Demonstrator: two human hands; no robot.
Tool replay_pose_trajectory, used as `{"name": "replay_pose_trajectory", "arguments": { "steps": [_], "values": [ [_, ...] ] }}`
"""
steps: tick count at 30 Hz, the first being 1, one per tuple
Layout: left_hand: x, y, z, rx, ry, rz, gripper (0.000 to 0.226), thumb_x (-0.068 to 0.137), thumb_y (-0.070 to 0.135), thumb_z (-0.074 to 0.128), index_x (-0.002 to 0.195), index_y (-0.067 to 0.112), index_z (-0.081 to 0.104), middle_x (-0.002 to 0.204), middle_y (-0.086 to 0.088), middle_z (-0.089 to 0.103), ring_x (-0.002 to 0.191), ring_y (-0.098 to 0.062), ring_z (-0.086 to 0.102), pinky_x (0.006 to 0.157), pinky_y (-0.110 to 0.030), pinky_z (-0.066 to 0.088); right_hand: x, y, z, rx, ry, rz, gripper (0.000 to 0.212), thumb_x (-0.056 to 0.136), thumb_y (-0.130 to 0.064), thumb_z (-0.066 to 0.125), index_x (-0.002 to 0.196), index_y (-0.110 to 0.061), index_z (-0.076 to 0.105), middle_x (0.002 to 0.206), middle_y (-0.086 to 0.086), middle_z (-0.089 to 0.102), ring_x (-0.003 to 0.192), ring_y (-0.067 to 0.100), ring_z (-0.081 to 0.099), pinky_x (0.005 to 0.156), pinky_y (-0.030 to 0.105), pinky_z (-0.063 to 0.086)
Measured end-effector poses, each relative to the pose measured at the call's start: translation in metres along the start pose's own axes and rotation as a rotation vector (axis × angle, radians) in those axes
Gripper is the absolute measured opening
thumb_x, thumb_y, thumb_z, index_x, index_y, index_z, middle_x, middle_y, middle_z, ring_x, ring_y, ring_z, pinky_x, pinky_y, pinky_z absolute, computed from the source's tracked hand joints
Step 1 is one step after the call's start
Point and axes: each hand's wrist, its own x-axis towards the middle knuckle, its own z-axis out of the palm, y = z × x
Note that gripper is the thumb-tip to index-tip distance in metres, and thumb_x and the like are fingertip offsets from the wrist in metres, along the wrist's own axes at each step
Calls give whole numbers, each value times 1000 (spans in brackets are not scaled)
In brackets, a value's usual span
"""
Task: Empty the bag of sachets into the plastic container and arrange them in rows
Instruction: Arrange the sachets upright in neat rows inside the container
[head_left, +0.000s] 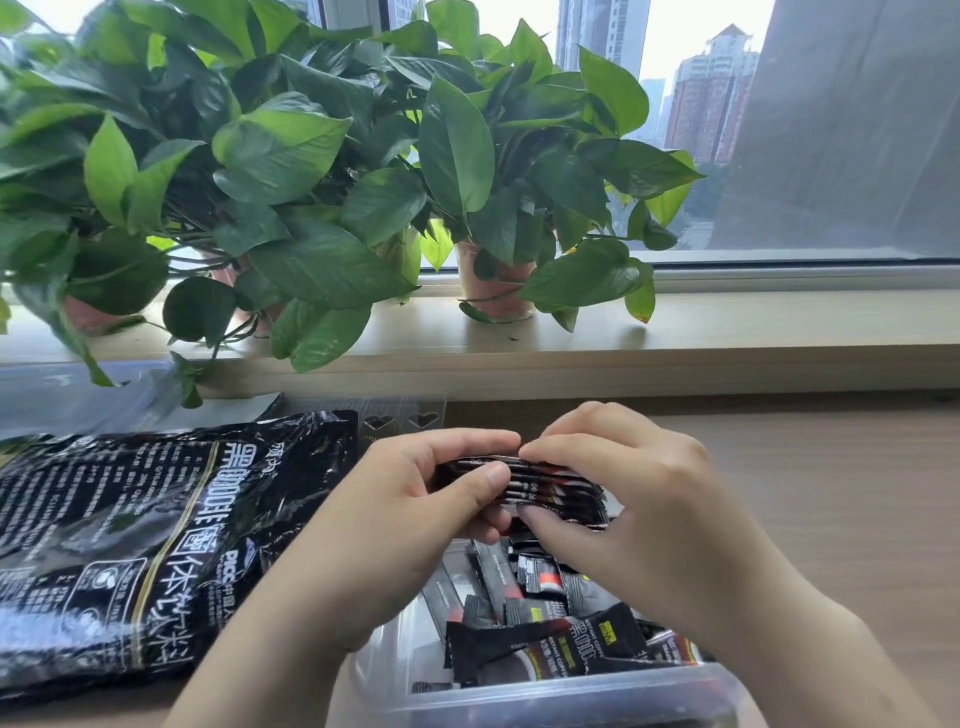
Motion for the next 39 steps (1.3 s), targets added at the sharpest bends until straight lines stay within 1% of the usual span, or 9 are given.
{"name": "replay_pose_trajectory", "arguments": {
  "steps": [14,18,21,23,27,31,35,37,39],
  "values": [
    [-1,-3,-2,166,-17,109,23,88,41,69,110,34,72,79,-1,73,69,-22,74,64,-34,60,0,3,-1,17,11,8,17,69,-11,78,86,-8,78,84,-1,70,77,11,65,72,13,50],
    [-3,1,-7,224,92,144,38,77,48,66,111,31,69,87,3,74,63,-16,71,55,-26,58,-1,5,-3,30,12,28,16,68,-11,81,84,-9,78,83,-3,70,74,9,64,71,14,50],
    [-8,0,-26,416,263,323,28,85,52,73,107,34,71,88,5,72,63,-12,65,54,-27,54,-3,7,-6,34,-18,56,17,67,-10,84,83,-11,78,82,-4,71,73,8,64,70,17,51],
    [-13,1,-44,593,247,415,32,81,49,68,110,34,71,94,7,69,72,-13,64,61,-31,56,-3,8,-9,36,-52,91,18,67,-9,87,82,-13,78,81,-7,70,71,6,63,69,20,51],
    [-25,4,-67,832,54,402,40,77,53,71,114,36,70,128,17,63,122,-8,60,97,-28,49,-2,9,-14,64,-116,175,17,67,-9,86,79,-17,77,74,-12,68,69,8,61,65,19,48],
    [-31,11,-73,849,-163,181,76,56,69,84,126,50,63,152,31,40,140,10,36,110,-20,37,0,6,-17,83,-174,278,10,69,-21,81,76,-24,76,71,-15,68,72,9,64,66,22,49],
    [-24,-2,-76,514,-280,-76,55,93,18,65,140,38,46,166,10,19,152,-4,11,114,-19,15,2,-1,-17,89,-206,359,11,66,-23,83,75,-26,75,66,-14,69,74,4,65,67,19,49],
    [-10,-23,-76,390,-156,-67,58,98,16,56,151,27,37,167,10,12,154,-9,5,116,-26,14,2,-5,-17,87,-220,410,10,65,-25,82,71,-26,75,64,-14,70,69,2,66,64,16,49],
    [-7,-28,-78,562,-234,-36,51,98,24,57,147,27,45,167,11,13,152,-8,14,113,-28,23,4,-10,-18,92,-245,456,9,66,-26,82,66,-26,73,64,-17,70,60,2,65,55,13,47]
  ]
}}
